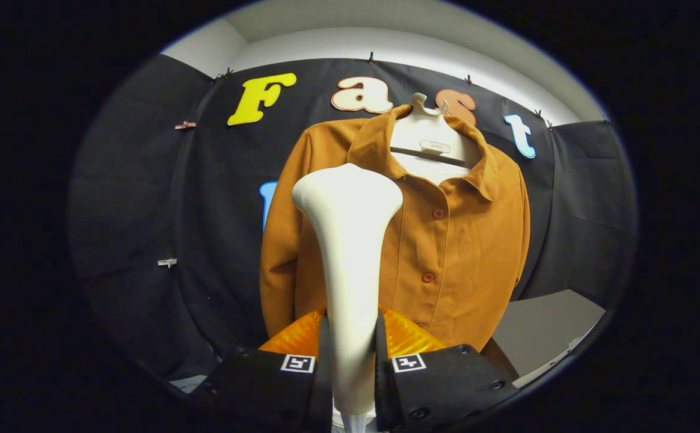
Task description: Iron the clothes twice with a garment steamer, once on the left side and once on the right side.
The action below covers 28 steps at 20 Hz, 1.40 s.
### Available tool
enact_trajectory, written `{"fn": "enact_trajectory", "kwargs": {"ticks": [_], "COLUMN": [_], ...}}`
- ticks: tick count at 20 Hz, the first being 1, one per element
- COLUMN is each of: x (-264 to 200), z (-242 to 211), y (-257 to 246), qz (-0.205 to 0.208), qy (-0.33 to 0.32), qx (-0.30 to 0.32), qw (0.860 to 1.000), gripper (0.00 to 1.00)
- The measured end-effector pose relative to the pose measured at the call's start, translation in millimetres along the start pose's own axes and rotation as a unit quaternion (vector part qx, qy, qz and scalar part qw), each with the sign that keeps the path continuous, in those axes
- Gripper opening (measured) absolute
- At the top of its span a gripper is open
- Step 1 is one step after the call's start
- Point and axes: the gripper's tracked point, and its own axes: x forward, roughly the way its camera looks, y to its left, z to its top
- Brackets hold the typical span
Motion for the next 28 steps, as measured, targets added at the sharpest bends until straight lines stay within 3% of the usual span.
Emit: {"fn": "enact_trajectory", "kwargs": {"ticks": [12, 28], "x": [24, 4], "z": [-44, -200], "y": [-16, -14], "qz": [-0.034, -0.009], "qy": [0.004, 0.134], "qx": [-0.014, -0.033], "qw": [0.999, 0.99], "gripper": [0.31, 0.32]}}
